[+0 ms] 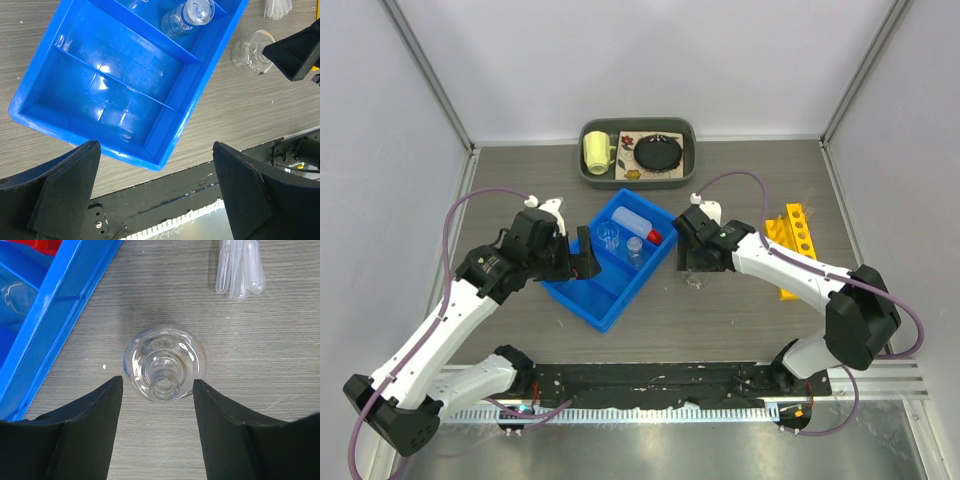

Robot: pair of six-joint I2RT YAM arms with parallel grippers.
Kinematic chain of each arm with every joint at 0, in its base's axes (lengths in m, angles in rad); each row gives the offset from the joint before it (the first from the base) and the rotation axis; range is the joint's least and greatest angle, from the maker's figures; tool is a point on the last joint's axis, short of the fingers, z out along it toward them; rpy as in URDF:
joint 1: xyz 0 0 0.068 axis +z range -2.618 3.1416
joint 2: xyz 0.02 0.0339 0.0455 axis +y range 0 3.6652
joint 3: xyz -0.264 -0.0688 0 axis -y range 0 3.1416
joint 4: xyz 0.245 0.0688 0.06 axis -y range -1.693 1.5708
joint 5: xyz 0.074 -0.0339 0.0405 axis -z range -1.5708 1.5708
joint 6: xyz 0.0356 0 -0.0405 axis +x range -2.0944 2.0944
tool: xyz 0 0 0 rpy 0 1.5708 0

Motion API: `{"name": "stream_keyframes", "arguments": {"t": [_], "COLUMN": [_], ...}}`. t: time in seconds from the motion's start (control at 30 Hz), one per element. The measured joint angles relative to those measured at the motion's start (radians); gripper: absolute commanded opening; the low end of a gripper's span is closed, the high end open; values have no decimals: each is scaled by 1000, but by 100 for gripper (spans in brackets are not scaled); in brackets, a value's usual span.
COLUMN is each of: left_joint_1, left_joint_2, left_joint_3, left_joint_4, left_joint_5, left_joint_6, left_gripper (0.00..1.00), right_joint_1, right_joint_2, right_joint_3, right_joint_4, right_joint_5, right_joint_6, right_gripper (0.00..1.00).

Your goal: Organize the chemistry lab equipment

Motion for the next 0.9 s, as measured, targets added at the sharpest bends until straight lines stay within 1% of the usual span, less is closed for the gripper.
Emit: {"name": "stream_keyframes", "arguments": {"t": [0.17,0.43,0.53,0.57,0.7,0.8,0.83,0.9], "left_joint_1": [0,0,0,0,0,0,0,0], "left_joint_2": [5,7,8,10,17,20,20,21], "left_joint_3": [0,0,0,0,0,0,0,0], "left_joint_4": [0,0,0,1,1,2,2,2], "left_joint_5": [-2,-2,-2,-2,-2,-2,-2,-2], "left_joint_6": [0,0,0,0,0,0,0,0], "left_gripper": [100,100,100,100,100,100,100,100], "right_joint_1": [0,-3,-8,-9,-13,-15,-15,-15], "right_joint_2": [0,35,38,38,39,41,41,41], "right_joint_3": [0,-5,-8,-9,-11,-11,-11,-11], "right_joint_4": [4,7,7,7,10,14,17,23], "right_joint_5": [1,3,5,5,5,5,5,5], "right_joint_6": [-3,-7,-9,-10,-15,-19,-19,-21], "right_gripper": [57,54,47,44,37,28,21,13]}}
